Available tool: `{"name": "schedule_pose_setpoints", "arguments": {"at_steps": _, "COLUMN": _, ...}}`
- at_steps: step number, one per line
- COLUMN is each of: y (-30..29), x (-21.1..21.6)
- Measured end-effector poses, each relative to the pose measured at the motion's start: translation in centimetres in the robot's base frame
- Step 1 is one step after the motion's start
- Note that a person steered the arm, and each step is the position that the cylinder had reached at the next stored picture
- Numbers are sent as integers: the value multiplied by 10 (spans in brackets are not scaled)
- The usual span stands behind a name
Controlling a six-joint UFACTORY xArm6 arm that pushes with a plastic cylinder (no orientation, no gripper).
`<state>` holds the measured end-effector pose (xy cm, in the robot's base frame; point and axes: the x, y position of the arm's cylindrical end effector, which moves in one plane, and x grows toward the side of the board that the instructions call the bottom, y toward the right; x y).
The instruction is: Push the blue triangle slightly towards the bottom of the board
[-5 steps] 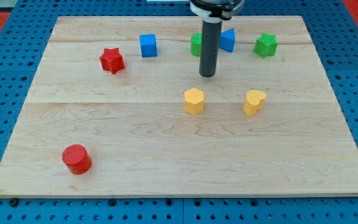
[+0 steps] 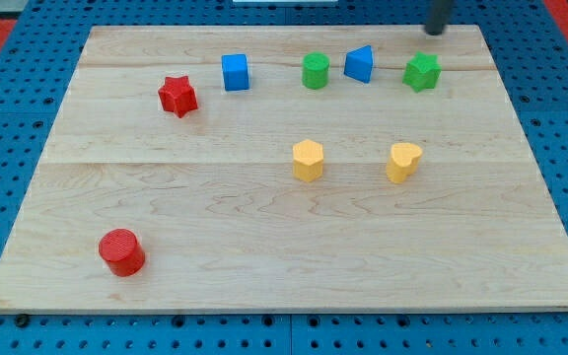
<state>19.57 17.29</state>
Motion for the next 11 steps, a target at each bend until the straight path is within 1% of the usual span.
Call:
{"name": "schedule_pose_setpoints", "arguments": {"at_steps": 1, "y": -91, "x": 15}}
{"name": "schedule_pose_setpoints", "arguments": {"at_steps": 2, "y": -93, "x": 50}}
{"name": "schedule_pose_setpoints", "arguments": {"at_steps": 3, "y": -69, "x": 53}}
{"name": "schedule_pose_setpoints", "arguments": {"at_steps": 7, "y": -71, "x": 55}}
{"name": "schedule_pose_setpoints", "arguments": {"at_steps": 8, "y": -143, "x": 17}}
{"name": "schedule_pose_setpoints", "arguments": {"at_steps": 9, "y": -177, "x": -2}}
{"name": "schedule_pose_setpoints", "arguments": {"at_steps": 10, "y": -261, "x": -1}}
{"name": "schedule_pose_setpoints", "arguments": {"at_steps": 11, "y": -313, "x": 14}}
